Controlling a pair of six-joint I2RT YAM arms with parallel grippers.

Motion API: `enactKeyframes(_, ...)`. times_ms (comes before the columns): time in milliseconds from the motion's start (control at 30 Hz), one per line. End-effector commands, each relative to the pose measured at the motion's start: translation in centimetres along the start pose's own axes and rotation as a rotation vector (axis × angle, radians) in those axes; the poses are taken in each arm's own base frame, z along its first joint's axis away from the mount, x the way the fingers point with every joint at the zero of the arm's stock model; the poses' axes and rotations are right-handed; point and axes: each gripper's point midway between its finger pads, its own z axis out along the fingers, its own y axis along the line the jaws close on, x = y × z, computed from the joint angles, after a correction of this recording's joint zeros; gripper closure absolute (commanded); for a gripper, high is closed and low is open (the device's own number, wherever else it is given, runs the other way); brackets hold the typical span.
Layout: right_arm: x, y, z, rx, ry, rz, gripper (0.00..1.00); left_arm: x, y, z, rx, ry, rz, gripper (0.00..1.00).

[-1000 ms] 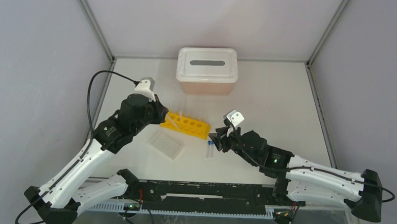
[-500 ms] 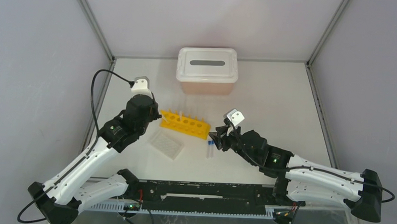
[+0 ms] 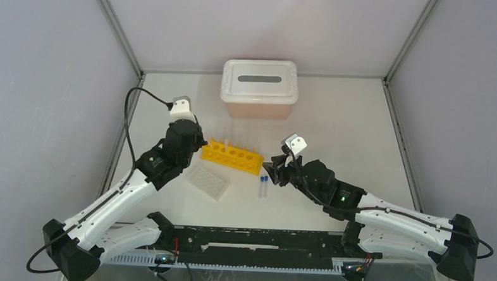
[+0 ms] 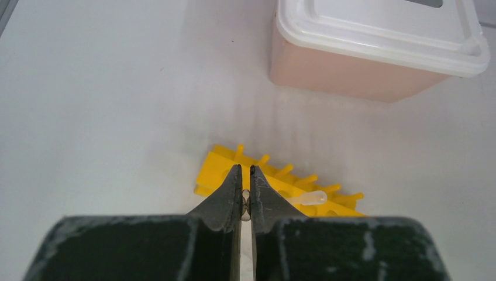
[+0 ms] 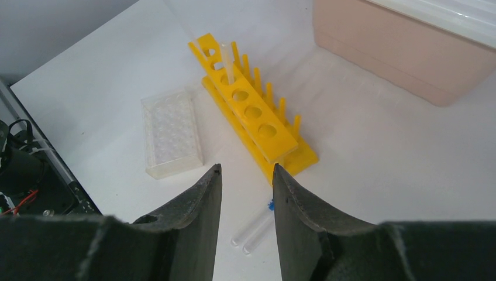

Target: Organize the chemistry lab equipment

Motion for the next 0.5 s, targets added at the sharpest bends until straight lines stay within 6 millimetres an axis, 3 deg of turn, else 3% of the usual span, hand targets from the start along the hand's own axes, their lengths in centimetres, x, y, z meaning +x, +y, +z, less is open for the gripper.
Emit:
enactKeyframes(0, -1.3, 0.3, 0.4, -0.026, -0.054, 0.012, 0.55, -0.9, -0.3, 0.7, -0.009, -0.048, -0.027, 0.94)
enactKeyframes(467, -0.7, -0.1, 0.4, -0.03, -0.055, 0.025, 0.55, 0.2, -0.4, 1.9, -0.024, -0.037, -0.008, 0.94)
